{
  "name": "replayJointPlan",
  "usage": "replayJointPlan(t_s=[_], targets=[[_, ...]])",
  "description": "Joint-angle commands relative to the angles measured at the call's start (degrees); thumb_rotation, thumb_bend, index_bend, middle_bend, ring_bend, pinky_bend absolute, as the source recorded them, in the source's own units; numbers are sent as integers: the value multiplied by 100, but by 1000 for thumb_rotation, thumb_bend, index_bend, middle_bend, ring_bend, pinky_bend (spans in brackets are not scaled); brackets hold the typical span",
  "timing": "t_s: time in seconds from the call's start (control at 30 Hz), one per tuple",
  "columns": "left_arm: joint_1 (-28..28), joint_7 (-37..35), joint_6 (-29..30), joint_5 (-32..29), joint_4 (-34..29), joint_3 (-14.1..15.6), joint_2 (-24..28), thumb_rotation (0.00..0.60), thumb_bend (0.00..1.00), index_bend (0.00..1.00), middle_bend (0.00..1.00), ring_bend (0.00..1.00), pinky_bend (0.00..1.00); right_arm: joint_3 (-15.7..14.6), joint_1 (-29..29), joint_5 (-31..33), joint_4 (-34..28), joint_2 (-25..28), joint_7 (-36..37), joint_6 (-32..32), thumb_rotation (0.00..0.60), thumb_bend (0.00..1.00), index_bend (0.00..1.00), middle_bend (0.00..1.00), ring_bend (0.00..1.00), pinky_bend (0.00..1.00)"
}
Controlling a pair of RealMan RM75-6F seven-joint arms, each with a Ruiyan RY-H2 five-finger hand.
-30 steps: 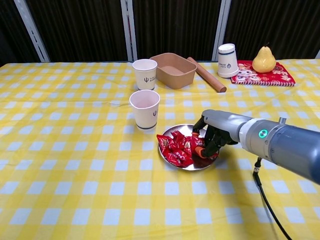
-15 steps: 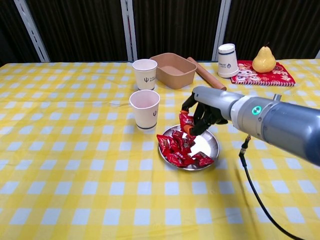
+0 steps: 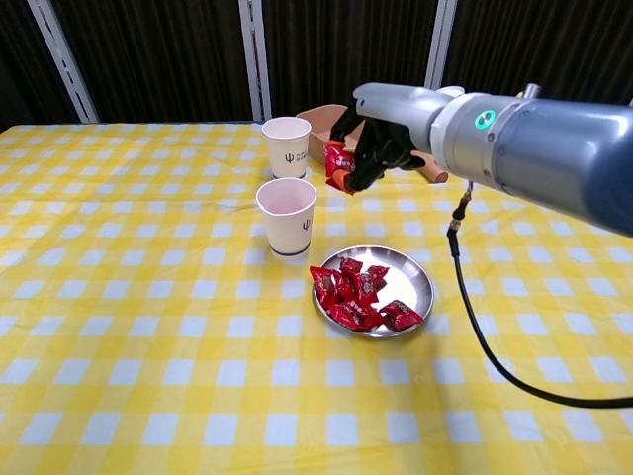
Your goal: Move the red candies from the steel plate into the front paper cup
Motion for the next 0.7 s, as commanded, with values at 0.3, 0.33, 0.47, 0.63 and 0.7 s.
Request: replayJointPlan(t_s=[0.3, 0.33, 0.47, 0.63, 0.7], targets=[[-9, 43, 10, -23, 58, -21, -21, 600, 0, 19, 0, 0, 0, 266, 708, 595, 877, -438, -194, -343, 600, 602, 607, 823, 966, 912], [-10, 43, 5, -29, 60, -21, -21, 600, 0, 19, 0, 0, 0, 279, 753, 637, 987, -480, -179, -383, 600, 601, 606, 823, 966, 911], [-13, 44, -9, -46, 59, -21, -19, 600, 0, 19, 0, 0, 0, 293, 848, 741, 1264, -585, -118, -507, 600, 602, 606, 823, 966, 911], [-23, 41, -35, -65, 54, -23, -18, 600, 0, 19, 0, 0, 0, 236, 921, 784, 1492, -685, -32, -637, 600, 602, 606, 823, 966, 911], [-25, 43, -39, -75, 50, -26, -19, 600, 0, 19, 0, 0, 0, 222, 948, 800, 1545, -713, 2, -674, 600, 602, 606, 823, 966, 911]])
